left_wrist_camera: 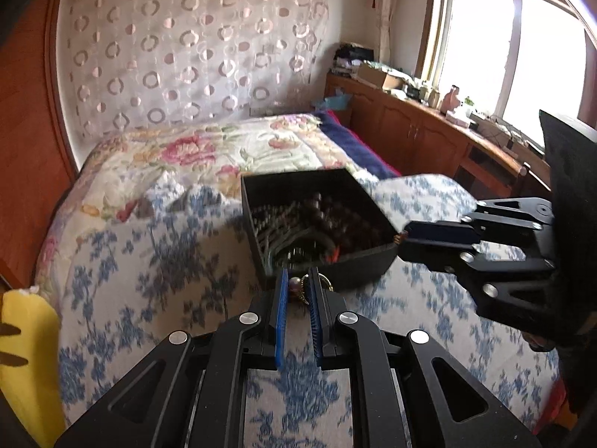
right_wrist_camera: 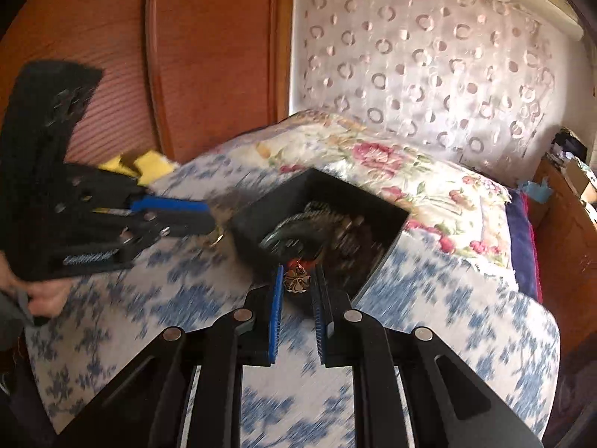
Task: Organize jewelry
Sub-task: 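Open both tools over the black box to drop the small pieces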
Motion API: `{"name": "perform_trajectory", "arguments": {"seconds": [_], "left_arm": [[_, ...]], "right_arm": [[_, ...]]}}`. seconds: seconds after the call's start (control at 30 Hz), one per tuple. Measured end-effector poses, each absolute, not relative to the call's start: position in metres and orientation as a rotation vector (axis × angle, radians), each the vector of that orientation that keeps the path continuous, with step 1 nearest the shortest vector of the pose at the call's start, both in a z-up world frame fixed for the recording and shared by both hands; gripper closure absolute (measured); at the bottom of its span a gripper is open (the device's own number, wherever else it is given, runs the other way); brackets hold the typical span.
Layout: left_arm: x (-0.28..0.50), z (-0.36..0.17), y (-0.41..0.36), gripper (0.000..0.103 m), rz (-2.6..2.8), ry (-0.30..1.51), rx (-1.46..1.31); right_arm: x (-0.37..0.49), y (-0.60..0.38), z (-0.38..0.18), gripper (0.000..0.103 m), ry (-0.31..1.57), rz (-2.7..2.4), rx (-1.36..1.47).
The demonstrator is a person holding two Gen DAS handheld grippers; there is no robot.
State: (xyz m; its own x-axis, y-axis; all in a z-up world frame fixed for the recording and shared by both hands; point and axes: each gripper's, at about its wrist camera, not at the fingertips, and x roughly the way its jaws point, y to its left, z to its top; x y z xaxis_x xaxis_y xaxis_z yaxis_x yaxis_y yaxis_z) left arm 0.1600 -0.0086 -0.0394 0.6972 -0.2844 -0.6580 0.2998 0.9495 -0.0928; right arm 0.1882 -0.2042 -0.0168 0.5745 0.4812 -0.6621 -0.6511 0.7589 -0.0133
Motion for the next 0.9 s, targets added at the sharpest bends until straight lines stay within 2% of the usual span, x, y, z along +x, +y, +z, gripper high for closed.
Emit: {"name": "perform_trajectory", "arguments": {"seconds": [0.3,0.7,0.9], "left_arm": [[0.195,-0.040,-0.021,0.093,-0.313,0.723,0.045],[0.212,-0.047,-0.029,0.092,-0.282,0.740,0.042],[0.200,-0.040,-0.031,0.079,-0.275,0.724,0.047]], "right_arm": [[0.229,-0.211,-0.021,0.084,0.705,0.638,-0.184],[0.216,-0.230,-0.019,0.084,0.697,0.600,-0.145],[0.204,-0.239,-0.016,0.084,0.685,0.565,-0.121]]}}
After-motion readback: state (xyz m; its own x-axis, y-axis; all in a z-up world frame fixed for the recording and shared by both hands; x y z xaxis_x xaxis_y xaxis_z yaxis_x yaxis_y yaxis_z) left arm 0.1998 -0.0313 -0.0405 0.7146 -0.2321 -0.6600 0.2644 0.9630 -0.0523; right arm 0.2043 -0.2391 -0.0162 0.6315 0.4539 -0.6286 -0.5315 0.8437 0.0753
